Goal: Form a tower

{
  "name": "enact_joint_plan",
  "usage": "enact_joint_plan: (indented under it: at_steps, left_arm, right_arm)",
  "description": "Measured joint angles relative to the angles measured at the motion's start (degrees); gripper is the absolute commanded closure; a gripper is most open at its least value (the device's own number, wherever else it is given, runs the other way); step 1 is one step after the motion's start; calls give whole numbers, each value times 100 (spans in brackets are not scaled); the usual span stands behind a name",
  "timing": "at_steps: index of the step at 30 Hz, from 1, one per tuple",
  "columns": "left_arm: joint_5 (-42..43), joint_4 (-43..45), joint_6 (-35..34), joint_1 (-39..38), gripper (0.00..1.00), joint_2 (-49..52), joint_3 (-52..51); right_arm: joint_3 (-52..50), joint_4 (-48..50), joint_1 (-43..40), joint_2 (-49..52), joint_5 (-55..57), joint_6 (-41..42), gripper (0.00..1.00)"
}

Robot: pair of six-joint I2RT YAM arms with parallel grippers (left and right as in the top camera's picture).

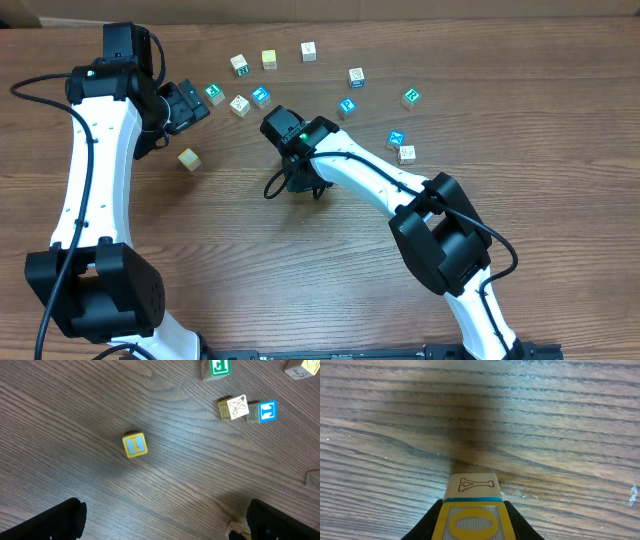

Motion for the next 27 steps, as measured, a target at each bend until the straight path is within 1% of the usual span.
enact_joint_plan:
  at_steps: [4, 11, 20, 21, 23, 27]
  left_arm:
    - [0, 0, -2, 0, 0, 0, 0]
    - [0, 0, -2, 0, 0, 0, 0]
    - [2, 0, 0, 0, 0, 0, 0]
    - [2, 0, 0, 0, 1, 0, 0]
    - [0, 0, -2, 0, 0, 0, 0]
    - [0, 0, -2, 0, 0, 0, 0]
  right_arm:
    - [2, -35, 0, 0, 2, 0, 80]
    - [205, -511, 0, 0, 4, 0, 80]
    - [260, -577, -7, 0, -4, 4, 79]
    - [260, -579, -7, -2, -9, 4, 78]
    - [260, -577, -7, 0, -7, 4, 73]
    - [260, -553, -7, -2, -7, 4, 71]
